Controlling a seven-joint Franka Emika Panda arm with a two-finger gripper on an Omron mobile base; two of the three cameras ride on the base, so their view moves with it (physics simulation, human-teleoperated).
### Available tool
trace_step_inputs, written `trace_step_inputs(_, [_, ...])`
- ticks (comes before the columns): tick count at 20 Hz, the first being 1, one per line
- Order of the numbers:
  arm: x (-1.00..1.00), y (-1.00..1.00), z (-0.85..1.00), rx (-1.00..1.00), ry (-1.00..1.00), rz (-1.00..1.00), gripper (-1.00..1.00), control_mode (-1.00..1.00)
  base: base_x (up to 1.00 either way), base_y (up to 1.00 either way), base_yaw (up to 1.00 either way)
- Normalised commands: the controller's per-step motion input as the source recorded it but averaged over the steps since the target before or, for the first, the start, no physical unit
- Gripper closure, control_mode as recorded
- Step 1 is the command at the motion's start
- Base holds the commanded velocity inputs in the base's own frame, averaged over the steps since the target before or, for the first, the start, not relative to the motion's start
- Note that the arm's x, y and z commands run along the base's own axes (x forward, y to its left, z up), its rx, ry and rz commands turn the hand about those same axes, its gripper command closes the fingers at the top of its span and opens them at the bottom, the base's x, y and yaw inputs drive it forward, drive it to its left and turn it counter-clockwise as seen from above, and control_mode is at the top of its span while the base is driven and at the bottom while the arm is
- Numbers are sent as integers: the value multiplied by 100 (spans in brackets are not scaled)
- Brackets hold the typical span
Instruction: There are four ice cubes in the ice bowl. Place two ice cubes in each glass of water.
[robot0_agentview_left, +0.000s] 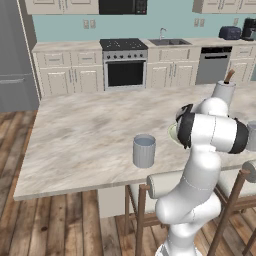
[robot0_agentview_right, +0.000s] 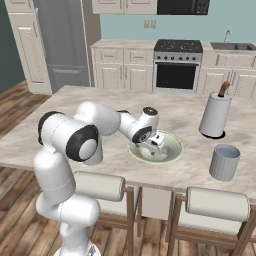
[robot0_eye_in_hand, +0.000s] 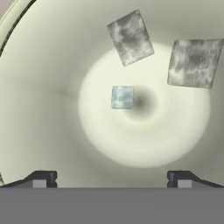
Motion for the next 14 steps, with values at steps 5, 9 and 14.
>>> trace_step_inputs(5, [15, -10, -8, 0, 0, 0, -100, -100, 0, 0, 0])
trace_step_inputs(9, [7, -15, -7, 0, 0, 0, -100, -100, 0, 0, 0])
trace_step_inputs(14, [6, -11, -9, 0, 0, 0, -100, -100, 0, 0, 0])
